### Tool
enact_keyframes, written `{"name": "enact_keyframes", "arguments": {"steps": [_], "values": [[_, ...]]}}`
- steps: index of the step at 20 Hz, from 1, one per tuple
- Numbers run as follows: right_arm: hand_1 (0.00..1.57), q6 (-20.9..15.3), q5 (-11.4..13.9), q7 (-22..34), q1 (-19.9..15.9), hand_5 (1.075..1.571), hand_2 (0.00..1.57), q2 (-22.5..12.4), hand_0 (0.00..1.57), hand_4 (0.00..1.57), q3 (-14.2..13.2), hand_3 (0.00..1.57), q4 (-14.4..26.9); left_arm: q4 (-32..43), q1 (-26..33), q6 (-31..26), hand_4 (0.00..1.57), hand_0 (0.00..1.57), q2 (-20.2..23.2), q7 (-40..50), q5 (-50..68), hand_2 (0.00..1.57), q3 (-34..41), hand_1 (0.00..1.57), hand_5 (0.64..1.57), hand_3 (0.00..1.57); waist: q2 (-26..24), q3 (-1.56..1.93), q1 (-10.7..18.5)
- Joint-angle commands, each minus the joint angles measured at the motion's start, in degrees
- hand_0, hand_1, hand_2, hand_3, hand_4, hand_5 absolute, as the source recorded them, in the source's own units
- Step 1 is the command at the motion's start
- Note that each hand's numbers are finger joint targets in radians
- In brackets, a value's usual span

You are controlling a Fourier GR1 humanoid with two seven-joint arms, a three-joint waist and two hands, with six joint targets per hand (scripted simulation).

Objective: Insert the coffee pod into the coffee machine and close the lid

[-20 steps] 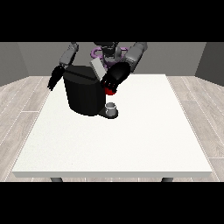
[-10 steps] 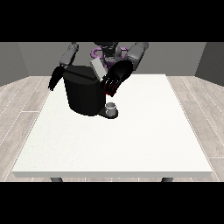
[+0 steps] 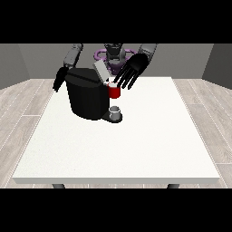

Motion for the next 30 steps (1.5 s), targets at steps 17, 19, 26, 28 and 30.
{"name": "enact_keyframes", "arguments": {"steps": [17, 19, 26, 28, 30], "values": [[0.0, 3.25, -4.73, -3.27, 17.32, 1.571, 0.0, -1.86, 0.0, 0.0, -4.52, 0.0, 2.68, -0.82, 33.74, -3.1, 0.42, 0.0, -25.25, -7.04, 28.41, 0.0, 17.96, 0.0, 1.571, 0.0, -28.85, -0.07, 17.25], [0.0, 5.82, -4.75, -2.88, 18.88, 1.571, 0.0, -1.43, 0.0, 0.0, -2.21, 0.0, -0.09, -0.68, 36.92, -6.25, 0.39, 0.0, -22.0, -6.8, 28.83, 0.0, 18.21, 0.0, 1.571, 0.0, -31.63, -0.07, 16.63], [0.0, 8.56, -4.74, 0.6, 11.63, 1.571, 0.0, 0.38, 0.0, 0.06, 2.37, 0.0, -5.1, -3.07, 38.92, -4.63, 0.41, 0.0, -25.4, -1.51, 30.33, 0.0, 16.51, 0.0, 1.571, 0.0, -32.97, -0.04, 19.56], [0.0, 11.43, -4.44, 2.05, 12.16, 1.571, 0.0, -2.64, 0.0, 0.15, 2.7, 0.0, -5.87, -3.99, 41.46, -5.65, 0.39, 0.0, -26.72, -0.84, 32.25, 0.0, 16.85, 0.0, 1.571, 0.0, -36.12, -0.04, 20.97], [0.0, 10.97, -3.91, 2.58, 8.63, 1.571, 0.0, -3.57, 0.0, 0.25, 2.3, 0.0, -6.51, -5.74, 42.17, -6.96, 0.37, 0.0, -25.55, -1.2, 33.88, 0.0, 16.07, 0.0, 1.571, 0.0, -33.34, -0.04, 21.33]]}}
